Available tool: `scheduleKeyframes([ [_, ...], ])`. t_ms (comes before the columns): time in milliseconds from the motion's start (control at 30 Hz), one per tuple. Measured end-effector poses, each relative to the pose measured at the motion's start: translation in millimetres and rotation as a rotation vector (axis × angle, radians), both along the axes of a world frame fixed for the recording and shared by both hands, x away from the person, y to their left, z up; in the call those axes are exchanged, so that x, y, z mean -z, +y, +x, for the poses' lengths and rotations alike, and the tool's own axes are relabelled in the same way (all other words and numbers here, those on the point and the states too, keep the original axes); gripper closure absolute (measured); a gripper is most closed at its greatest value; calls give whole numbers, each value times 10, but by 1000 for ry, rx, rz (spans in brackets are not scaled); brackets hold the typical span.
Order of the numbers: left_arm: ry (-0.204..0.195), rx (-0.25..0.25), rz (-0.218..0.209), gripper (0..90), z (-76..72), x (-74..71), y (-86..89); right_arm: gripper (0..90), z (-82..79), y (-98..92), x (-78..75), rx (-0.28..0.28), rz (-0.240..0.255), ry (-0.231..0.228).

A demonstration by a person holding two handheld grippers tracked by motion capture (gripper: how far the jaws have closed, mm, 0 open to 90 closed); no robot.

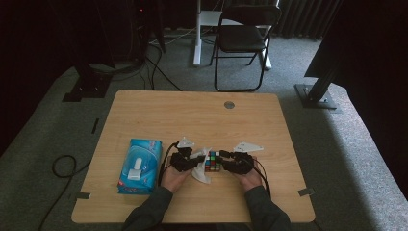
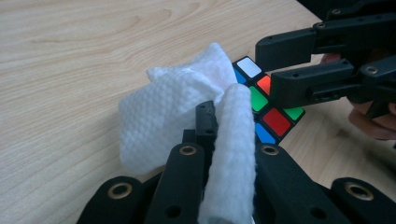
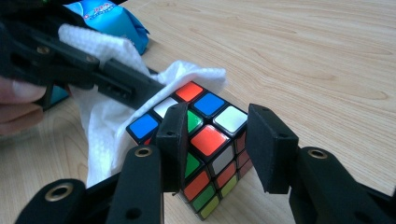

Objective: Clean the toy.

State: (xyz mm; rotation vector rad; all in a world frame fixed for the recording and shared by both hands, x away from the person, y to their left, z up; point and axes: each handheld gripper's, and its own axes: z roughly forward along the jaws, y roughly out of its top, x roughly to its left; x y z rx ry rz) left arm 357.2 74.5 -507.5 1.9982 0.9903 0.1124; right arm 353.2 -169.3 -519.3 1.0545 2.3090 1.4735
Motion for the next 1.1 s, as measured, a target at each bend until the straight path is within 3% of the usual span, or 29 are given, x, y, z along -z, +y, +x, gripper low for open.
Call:
scheduleKeyframes([
  [367,16,-13,37,868,26,81,-4,597,-1,0,2,2,1,-2],
  [567,47,-20,67,868,55,243,-31,597,-2,-2,4,3,4,0],
  [867,22,-18,128,866,20,318,-80,598,-4,0,5,5,5,-1],
  [1100,34,-19,119,864,21,312,-70,598,-5,-1,6,5,5,-1],
])
